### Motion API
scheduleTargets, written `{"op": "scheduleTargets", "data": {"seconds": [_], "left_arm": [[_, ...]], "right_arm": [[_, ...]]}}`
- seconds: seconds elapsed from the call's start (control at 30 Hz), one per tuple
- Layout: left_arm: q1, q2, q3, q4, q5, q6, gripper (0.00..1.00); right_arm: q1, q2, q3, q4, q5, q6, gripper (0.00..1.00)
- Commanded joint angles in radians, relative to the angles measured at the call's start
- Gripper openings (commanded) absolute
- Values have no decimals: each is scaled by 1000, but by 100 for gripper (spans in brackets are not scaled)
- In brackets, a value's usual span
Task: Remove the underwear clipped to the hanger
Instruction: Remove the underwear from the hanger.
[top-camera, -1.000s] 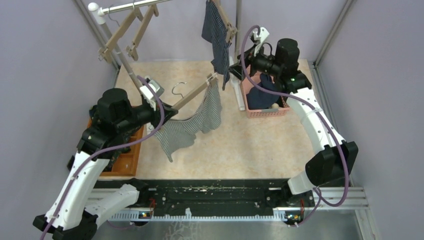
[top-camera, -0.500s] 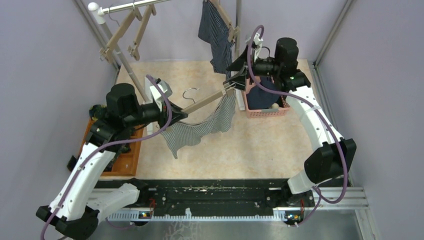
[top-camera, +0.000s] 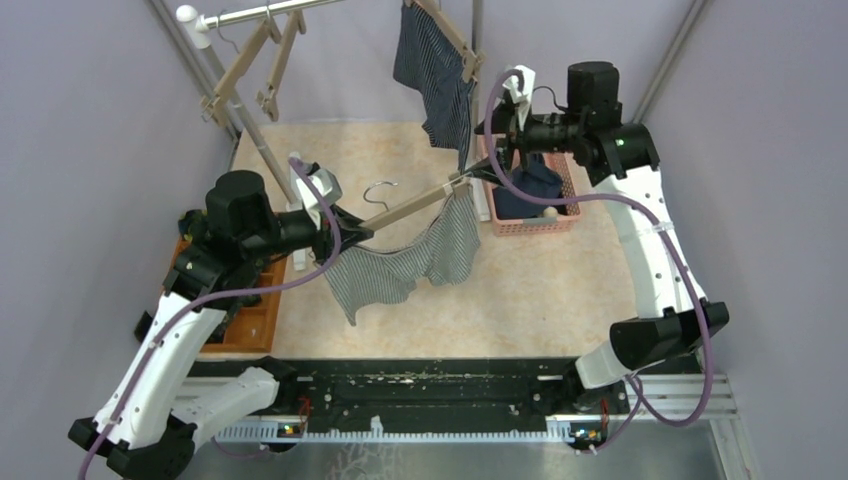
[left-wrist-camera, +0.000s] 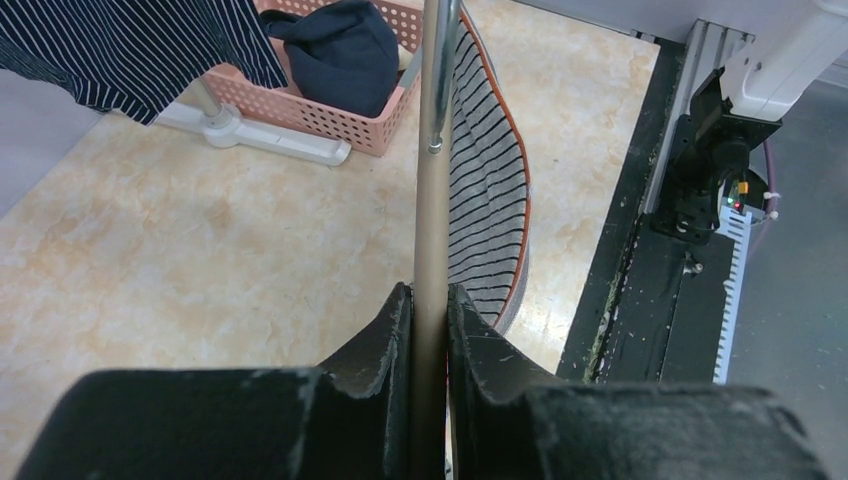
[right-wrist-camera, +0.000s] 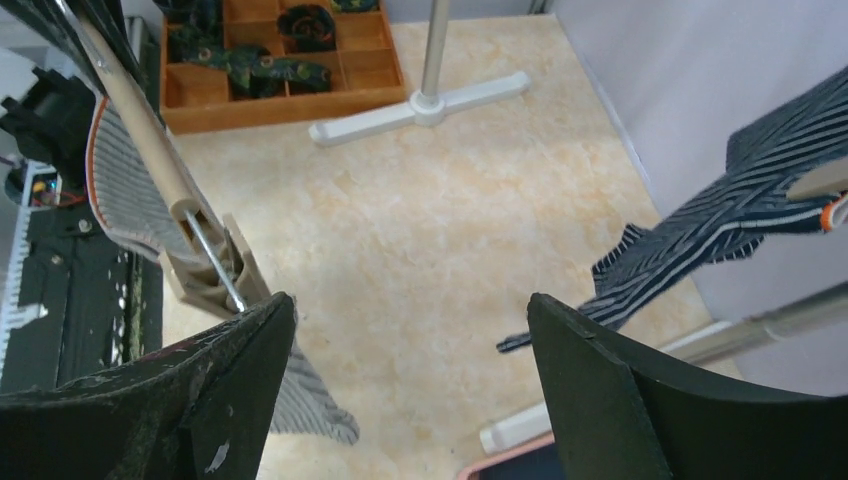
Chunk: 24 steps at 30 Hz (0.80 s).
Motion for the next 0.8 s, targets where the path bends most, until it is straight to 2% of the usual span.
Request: {"op": "scheduleTargets", "data": {"seconds": [0.0,0.2,0.37,0.53,0.77], "left_arm": [[3,-14,43,8,-26,28,8],[3,-41,42,12,-45,47,7],[4,-36,35,34,-40,56,6],[4,-15,38,58,36,33,5],[4,-18,18,127,116,7,5]], "right_arm": [[-25,-69,69,-168,25,-138,89],[-46,-107,97,-248,-64,-217,99],[-48,-97,101,-266,-172,-244,99],[-48,-66,92,-226,-301,-222,99],[-48,-39,35,-112,-388,-139,99]]}}
